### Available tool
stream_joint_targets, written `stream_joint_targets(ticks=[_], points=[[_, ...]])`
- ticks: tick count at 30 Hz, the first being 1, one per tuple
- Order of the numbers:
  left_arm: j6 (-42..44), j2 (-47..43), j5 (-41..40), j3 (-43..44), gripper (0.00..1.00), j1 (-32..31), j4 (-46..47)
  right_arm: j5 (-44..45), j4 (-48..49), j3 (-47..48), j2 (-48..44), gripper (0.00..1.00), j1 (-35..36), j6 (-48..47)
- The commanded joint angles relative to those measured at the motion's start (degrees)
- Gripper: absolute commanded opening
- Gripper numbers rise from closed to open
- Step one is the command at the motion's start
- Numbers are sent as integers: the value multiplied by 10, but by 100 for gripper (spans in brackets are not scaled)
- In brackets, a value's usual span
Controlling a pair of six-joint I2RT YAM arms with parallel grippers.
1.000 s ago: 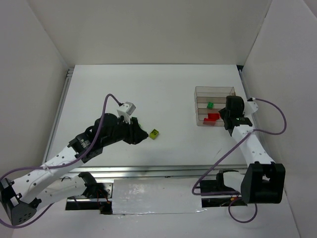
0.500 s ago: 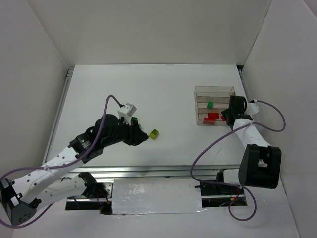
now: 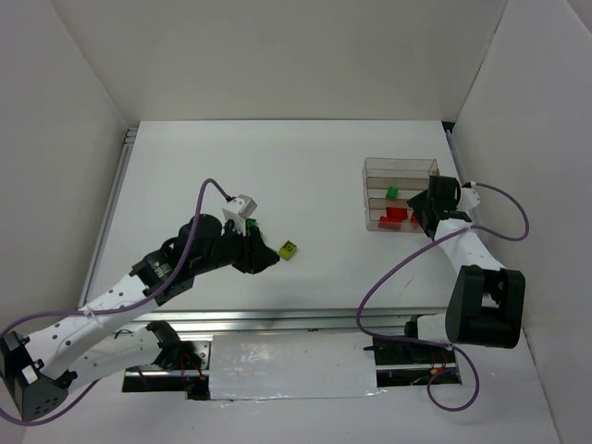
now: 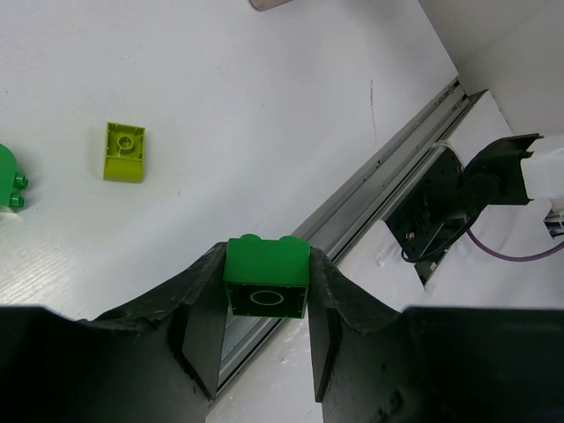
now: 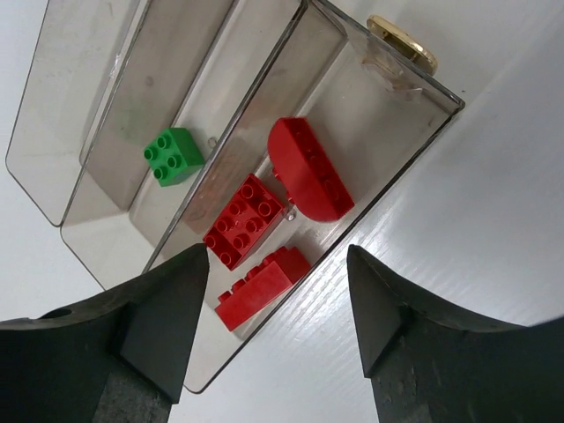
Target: Sort the legos into containers by color
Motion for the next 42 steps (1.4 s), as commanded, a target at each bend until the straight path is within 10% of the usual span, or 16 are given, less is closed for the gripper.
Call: stream_joint_targets(ticks=[1, 8, 18, 27, 34, 42], points=[[10, -9, 13, -1, 3, 1, 33, -4, 14, 26, -17, 71, -3, -7], [5, -20, -2, -2, 2, 1, 33, -111, 51, -20, -105, 72, 40, -53], [-60, -8, 107, 0, 0, 2, 185, -697, 336, -150, -268, 87, 348, -188], [-110, -37, 229, -60, 0, 1, 345, -625, 453, -167, -309, 87, 463, -93], [95, -134, 232, -147, 3, -30, 414, -511, 322, -124, -267, 82, 475, 195], [292, -140, 222, -179, 1, -51, 438, -453, 244, -76, -271, 84, 536, 227]])
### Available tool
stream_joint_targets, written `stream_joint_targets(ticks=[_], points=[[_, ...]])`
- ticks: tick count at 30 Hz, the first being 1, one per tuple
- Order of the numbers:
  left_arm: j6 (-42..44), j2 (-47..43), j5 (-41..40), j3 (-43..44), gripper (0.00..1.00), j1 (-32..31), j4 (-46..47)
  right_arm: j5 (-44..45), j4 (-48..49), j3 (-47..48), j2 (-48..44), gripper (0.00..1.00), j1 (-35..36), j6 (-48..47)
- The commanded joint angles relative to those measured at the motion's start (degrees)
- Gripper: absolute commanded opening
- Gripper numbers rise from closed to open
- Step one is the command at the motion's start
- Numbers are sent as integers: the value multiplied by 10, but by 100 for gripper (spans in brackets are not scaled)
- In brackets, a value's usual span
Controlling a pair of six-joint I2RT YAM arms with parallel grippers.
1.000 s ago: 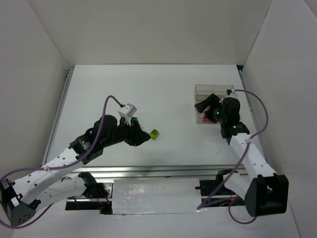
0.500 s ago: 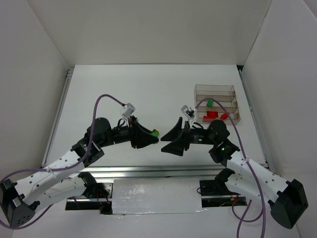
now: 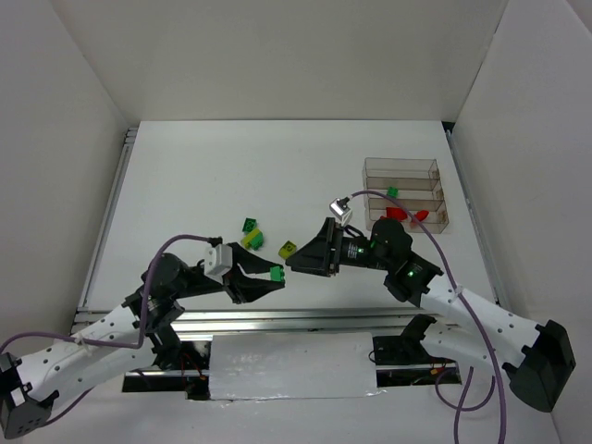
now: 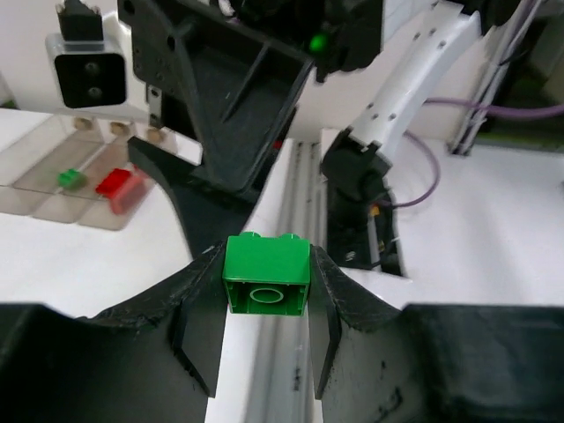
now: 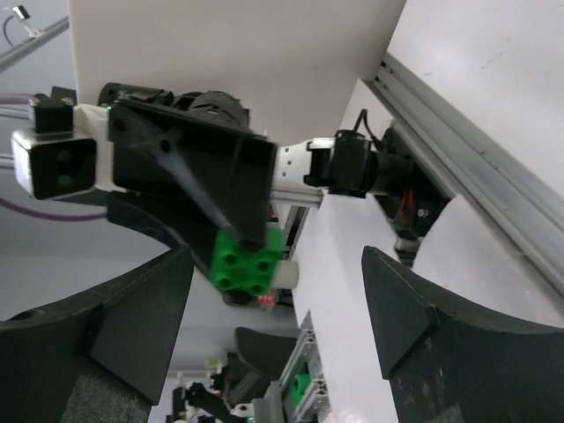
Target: Sort the legos into containers by color
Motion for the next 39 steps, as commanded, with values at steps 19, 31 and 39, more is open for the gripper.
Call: stream_joint_targets(ticks=[19, 31, 39], points=[[249, 42, -139, 15, 0, -76, 36, 103, -54, 73, 24, 39, 87, 18], [122, 67, -399, 46, 99, -76, -7, 185, -164, 81, 36, 0, -77, -105], [-158, 138, -721, 146, 100, -28, -350, 487, -377, 291, 249, 0, -310, -257]])
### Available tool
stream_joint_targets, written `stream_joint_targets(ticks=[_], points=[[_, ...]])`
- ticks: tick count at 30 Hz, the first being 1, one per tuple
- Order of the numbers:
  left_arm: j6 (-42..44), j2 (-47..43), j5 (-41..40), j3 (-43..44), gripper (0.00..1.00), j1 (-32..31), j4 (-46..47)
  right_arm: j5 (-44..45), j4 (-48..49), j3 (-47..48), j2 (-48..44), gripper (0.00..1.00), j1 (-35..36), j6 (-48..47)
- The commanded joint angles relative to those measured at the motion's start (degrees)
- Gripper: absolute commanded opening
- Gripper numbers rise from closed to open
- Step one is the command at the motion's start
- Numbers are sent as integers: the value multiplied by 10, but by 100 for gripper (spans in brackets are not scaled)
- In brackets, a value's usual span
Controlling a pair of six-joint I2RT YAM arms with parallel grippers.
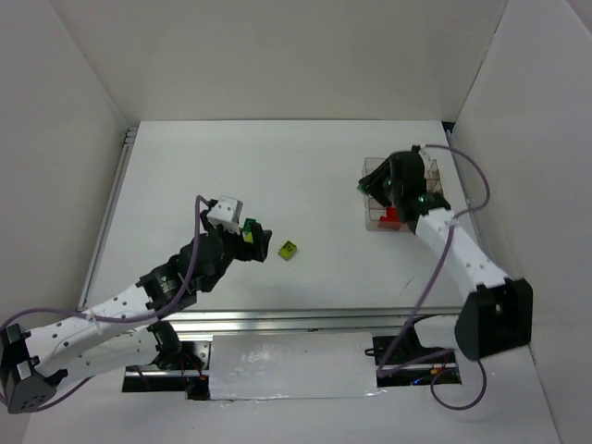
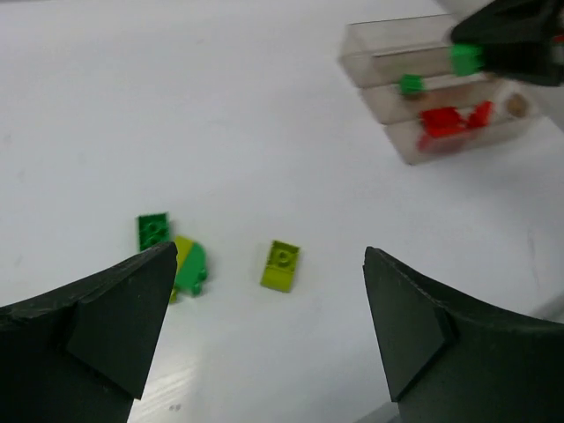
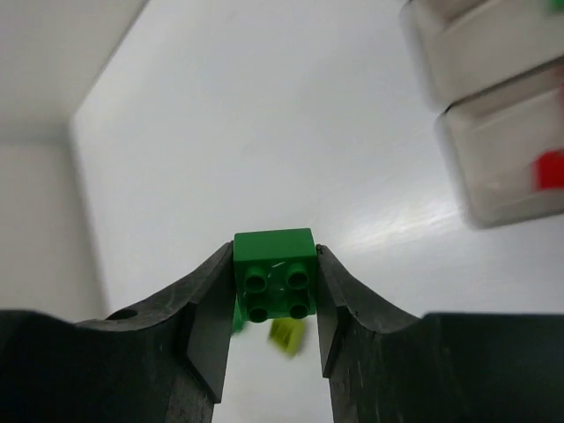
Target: Sort the legos into containers by color
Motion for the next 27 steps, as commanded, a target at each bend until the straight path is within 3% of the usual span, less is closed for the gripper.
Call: stream_joint_targets(ticks=[1, 7, 10, 16, 20, 22, 23, 24, 27], points=[[-146, 36, -91, 55, 99, 46, -176, 183, -119, 168, 136, 0, -34, -85], [-180, 50, 45, 58, 99, 149, -207, 234, -181, 297, 278, 0, -85, -111], [-191, 52, 49, 53, 99, 178, -216, 238, -208, 328, 323, 0, -106, -107], [-214, 71, 92, 40, 99, 243, -208, 230, -189, 294, 331, 2, -128, -106], [-226, 119, 83, 69, 99, 250, -233, 219, -169, 281, 327, 11, -136, -112], [-220, 136, 92, 82, 99, 250, -238, 211, -161, 279, 325, 22, -142, -116], [-218, 146, 95, 83, 100, 250, -232, 207, -156, 279, 327, 32, -143, -117], [-215, 148, 102, 81, 99, 250, -226, 202, -155, 284, 333, 48, -143, -118], [-211, 143, 125, 69, 100, 250, -205, 199, -164, 302, 354, 60, -163, -123]])
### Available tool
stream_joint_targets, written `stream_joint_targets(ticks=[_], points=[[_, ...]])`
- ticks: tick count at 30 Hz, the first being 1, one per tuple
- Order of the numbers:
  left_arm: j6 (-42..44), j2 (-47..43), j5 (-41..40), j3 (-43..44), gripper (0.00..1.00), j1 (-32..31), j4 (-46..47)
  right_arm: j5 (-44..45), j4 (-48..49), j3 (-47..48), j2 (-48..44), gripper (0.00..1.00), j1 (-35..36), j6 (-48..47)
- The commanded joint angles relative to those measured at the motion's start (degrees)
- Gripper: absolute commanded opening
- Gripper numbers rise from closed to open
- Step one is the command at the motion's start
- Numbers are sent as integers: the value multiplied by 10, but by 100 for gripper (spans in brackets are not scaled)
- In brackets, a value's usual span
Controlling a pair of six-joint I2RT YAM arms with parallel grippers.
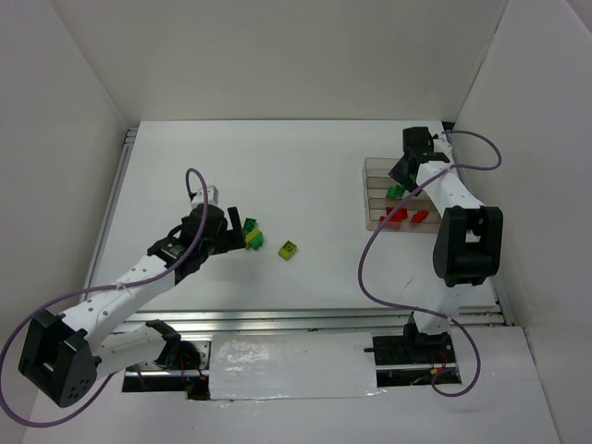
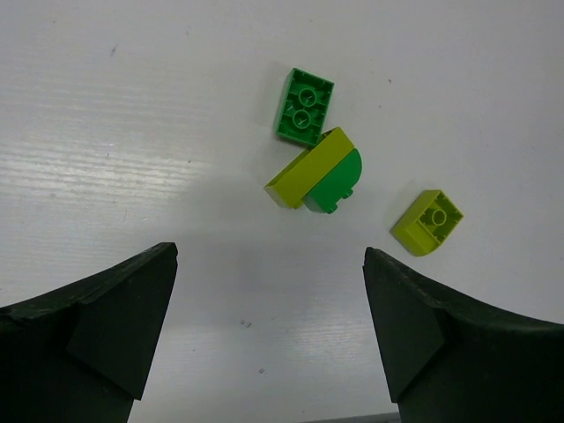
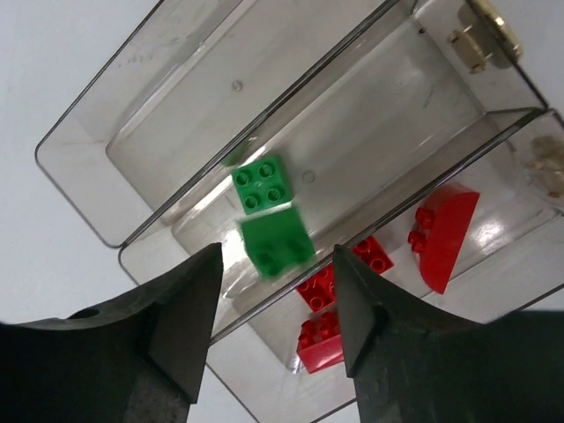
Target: Sort the legos into containers by color
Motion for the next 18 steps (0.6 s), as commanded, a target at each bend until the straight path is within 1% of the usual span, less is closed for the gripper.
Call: stream_joint_targets(ticks=[1, 2, 3, 4, 5, 7, 8, 9, 10, 11, 12, 13, 14, 15, 16, 17, 18], points=[[-2, -14, 36, 10, 99, 3, 34, 4, 7, 27, 15, 61, -19, -13], [12, -17, 44, 8, 99, 2, 41, 9, 0, 30, 17, 68, -20, -14], [22, -21, 56, 5, 99, 2, 56, 12, 2, 29, 15, 72, -20, -14], [28, -27, 74, 1, 99, 2, 63, 12, 6, 27, 12, 73, -20, -16], [30, -28, 73, 0, 100, 2, 64, 11, 10, 27, 10, 75, -21, -16], [38, -27, 71, 6, 100, 3, 56, -3, -7, 37, 5, 75, -19, -13], [44, -26, 72, 8, 100, 3, 54, -18, 0, 25, -15, 75, -8, -21], [41, -25, 70, 10, 100, 3, 47, -31, 10, 13, -30, 78, 13, -24], [28, -24, 56, 12, 99, 3, 41, -30, 18, -10, -63, 80, 35, -25], [20, -23, 47, 15, 99, 3, 35, -23, 20, -21, -79, 80, 62, -29], [11, -24, 37, 18, 99, 2, 21, -11, 20, -32, -91, 81, 125, -23], [0, -25, 16, 19, 99, 3, 16, 13, 15, -42, -104, 82, 157, -16], [-15, -25, 7, 23, 99, 3, 10, 20, 19, -73, -129, 82, 190, 3], [-32, -25, -9, 28, 99, 3, -7, 25, 31, -91, -138, 99, 254, 18], [-42, -26, -17, 32, 100, 2, -18, 27, 41, -124, -153, 100, 283, 48], [-52, -32, -24, 44, 100, 3, -33, 33, 48, -136, -156, 100, 311, 71], [-63, -37, -28, 49, 99, 2, -52, 40, 49, -143, -149, 99, 360, 97]])
